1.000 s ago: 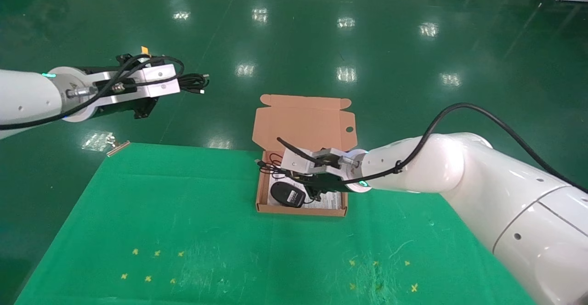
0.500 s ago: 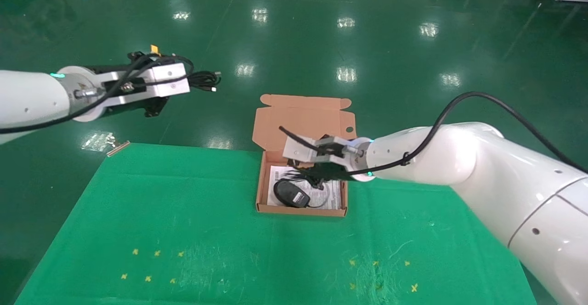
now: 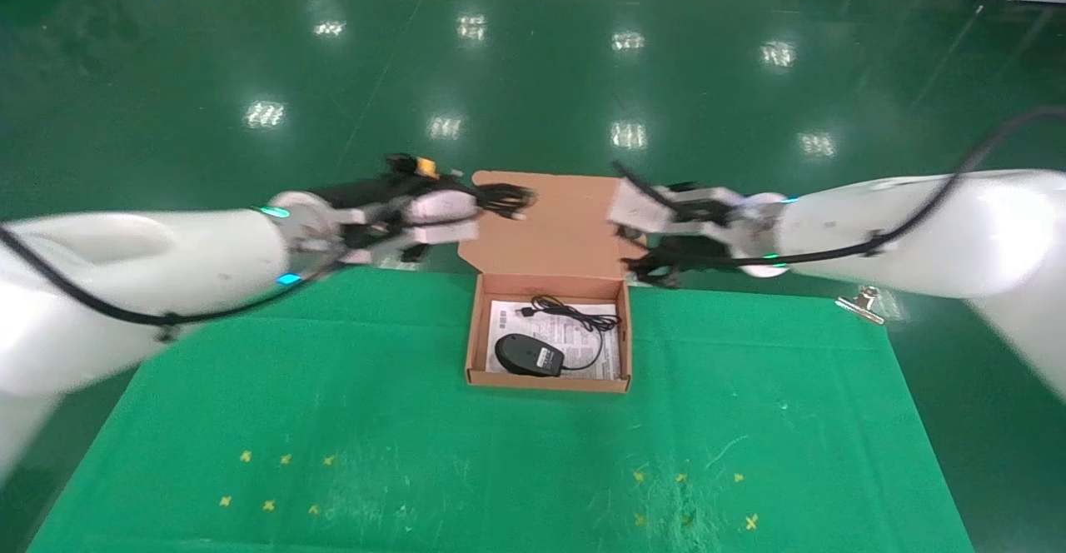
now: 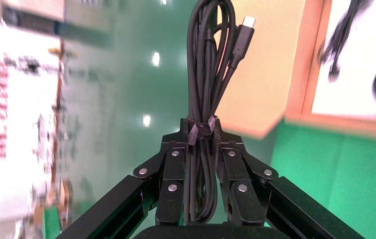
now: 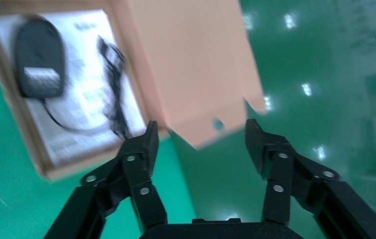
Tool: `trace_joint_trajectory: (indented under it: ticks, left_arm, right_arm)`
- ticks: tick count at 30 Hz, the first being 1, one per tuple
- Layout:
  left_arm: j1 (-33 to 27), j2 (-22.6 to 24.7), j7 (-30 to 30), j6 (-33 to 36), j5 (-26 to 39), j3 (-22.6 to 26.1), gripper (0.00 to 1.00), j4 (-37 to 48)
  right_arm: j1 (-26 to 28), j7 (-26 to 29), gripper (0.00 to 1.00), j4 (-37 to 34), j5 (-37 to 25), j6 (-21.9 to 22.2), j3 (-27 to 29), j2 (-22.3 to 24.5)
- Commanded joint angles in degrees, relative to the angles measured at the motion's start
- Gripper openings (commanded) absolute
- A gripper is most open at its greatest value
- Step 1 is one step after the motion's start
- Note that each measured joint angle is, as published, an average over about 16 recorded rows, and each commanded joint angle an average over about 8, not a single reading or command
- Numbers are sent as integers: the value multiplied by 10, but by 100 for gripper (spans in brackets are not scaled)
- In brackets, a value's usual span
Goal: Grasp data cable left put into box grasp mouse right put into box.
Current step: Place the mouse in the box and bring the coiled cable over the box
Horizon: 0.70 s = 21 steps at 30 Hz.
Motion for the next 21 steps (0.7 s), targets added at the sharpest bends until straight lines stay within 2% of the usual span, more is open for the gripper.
trace_joint_trajectory:
  ticks: [1, 12, 21]
  left_arm:
    - [12, 16, 17, -30, -10, 6, 0, 15]
    - [24, 109, 159, -126, -100, 64, 0, 157]
    - [16, 130, 233, -168, -211, 147, 0, 225]
  right_arm:
    - [6, 8, 100, 14, -8, -3, -1, 22]
    - [17, 94, 100, 146, -67, -23, -5, 137]
    - [15, 156, 100, 243, -108, -36, -3, 203]
